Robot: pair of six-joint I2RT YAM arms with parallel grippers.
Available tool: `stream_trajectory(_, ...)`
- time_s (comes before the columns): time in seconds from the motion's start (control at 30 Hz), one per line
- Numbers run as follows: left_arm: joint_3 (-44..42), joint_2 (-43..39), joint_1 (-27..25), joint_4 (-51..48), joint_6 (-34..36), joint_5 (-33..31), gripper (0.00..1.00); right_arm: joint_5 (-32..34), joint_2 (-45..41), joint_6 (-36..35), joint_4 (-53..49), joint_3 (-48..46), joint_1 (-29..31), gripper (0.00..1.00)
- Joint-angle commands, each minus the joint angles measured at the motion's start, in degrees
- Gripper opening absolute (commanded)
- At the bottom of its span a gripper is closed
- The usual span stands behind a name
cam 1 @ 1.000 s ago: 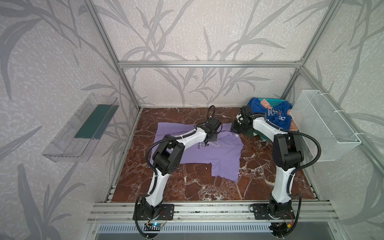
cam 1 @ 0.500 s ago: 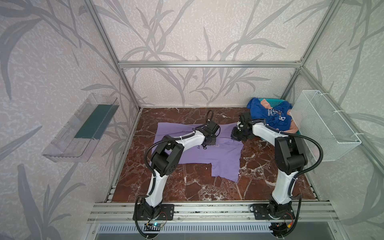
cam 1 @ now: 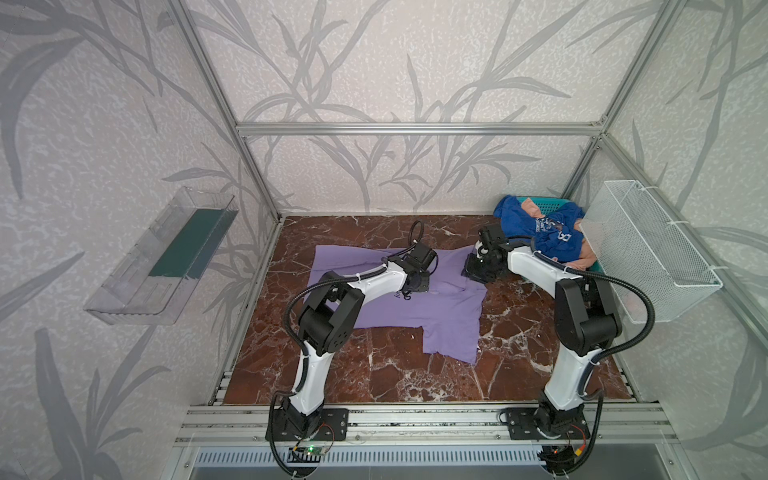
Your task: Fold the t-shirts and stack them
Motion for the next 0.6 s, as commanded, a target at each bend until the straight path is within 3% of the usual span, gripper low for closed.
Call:
stream_trajectory(0.0, -2.1, -5.1, 0.4, -0.5, 0.1, -3.2, 0.22, 1.9, -2.6, -1.3, -1.7, -0.1, -0.1, 0.38)
stream_trajectory(0.3, -10.1, -12.2, 4.0, -0.8, -2.6, -8.2, 0.48, 2.8, 8.0, -3.8, -2.7, 11.0, -0.8, 0.38)
stream_trajectory(0.57, -20.3, -17.0, 11.3, 0.7, -5.4, -9.7, 0.52, 5.3, 21.8, -4.3, -6.6, 27.6, -1.0, 0.38)
